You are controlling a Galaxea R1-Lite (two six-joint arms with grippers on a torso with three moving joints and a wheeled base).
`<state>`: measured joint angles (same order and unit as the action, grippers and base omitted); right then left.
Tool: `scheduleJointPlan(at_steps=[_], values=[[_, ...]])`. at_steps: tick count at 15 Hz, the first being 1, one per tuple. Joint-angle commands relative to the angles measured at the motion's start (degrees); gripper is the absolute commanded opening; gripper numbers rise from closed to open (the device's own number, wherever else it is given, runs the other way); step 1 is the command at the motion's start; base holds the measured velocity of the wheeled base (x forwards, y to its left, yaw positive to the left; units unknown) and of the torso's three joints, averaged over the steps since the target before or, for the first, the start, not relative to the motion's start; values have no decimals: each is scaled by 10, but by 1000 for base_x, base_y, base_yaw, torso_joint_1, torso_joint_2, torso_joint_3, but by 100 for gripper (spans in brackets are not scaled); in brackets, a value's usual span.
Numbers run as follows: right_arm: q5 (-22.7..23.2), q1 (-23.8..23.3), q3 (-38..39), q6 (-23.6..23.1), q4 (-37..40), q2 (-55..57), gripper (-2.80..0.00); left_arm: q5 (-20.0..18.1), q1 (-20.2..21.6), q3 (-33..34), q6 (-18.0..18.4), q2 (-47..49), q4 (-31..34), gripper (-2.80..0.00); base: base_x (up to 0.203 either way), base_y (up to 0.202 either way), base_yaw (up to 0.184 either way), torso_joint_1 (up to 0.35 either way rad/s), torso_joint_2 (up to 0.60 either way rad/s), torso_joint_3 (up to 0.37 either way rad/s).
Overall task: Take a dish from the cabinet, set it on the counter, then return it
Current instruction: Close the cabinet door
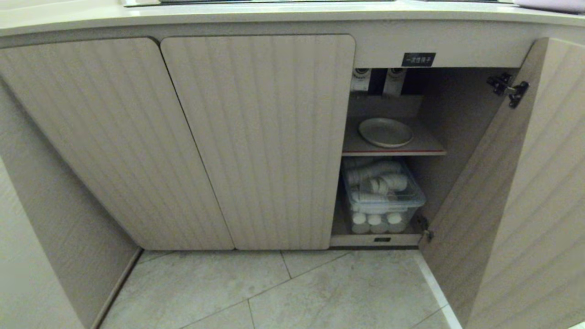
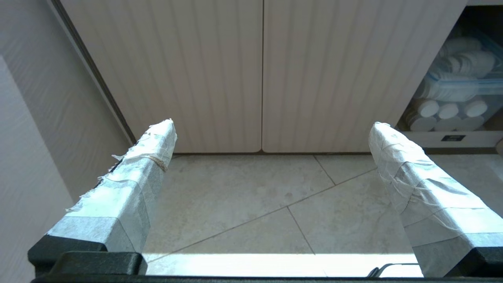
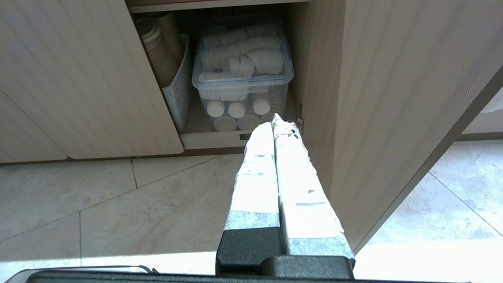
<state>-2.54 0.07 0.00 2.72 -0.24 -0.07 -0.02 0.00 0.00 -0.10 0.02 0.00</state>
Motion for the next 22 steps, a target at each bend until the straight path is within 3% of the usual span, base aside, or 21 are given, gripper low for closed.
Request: scheduleJointPlan(at_steps=[1,22], values=[[0,0,0,0,0,1,-280,0,0,0,0,0,0,0,0,0,0,0,0,0],[0,0,0,0,0,1,-280,0,0,0,0,0,0,0,0,-5,0,0,0,0]])
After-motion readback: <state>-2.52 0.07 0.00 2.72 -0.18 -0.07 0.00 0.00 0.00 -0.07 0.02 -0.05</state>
